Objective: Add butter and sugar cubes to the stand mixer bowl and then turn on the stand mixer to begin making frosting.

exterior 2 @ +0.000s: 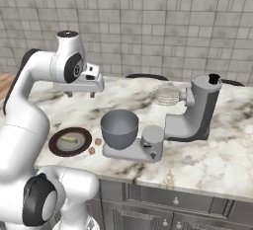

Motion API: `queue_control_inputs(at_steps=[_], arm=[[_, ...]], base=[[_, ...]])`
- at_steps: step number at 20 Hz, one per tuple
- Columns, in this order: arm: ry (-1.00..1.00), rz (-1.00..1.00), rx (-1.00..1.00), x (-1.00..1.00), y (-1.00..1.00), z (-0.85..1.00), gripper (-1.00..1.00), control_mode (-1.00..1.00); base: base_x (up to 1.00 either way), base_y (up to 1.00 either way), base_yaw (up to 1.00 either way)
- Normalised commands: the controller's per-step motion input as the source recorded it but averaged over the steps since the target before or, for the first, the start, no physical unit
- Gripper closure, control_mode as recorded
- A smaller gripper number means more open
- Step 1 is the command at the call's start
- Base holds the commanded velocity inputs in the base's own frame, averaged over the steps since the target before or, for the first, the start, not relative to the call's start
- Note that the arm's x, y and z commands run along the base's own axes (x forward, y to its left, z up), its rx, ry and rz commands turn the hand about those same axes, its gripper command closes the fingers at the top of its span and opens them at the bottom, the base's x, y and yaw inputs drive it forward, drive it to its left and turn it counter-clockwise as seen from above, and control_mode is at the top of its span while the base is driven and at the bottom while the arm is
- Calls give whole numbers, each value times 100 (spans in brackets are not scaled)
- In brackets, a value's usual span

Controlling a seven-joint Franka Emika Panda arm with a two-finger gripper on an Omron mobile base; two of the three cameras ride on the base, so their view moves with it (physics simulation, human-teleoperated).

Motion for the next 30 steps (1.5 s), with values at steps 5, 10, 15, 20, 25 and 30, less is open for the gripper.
queue_control_inputs(at_steps=[5,10,15,20,25,30], arm=[[0,20,-2,-22,0,-12,-100,-100],[0,21,-16,-19,0,-18,-100,-100],[0,25,-18,-17,0,-17,-100,-100],[10,31,-5,0,0,-24,-100,-100],[28,18,-5,0,7,-27,-100,-100],[19,7,-11,0,14,-32,-100,-100]], base=[[0,0,0],[0,0,0],[0,0,0],[0,0,0],[0,0,0],[0,0,0]])
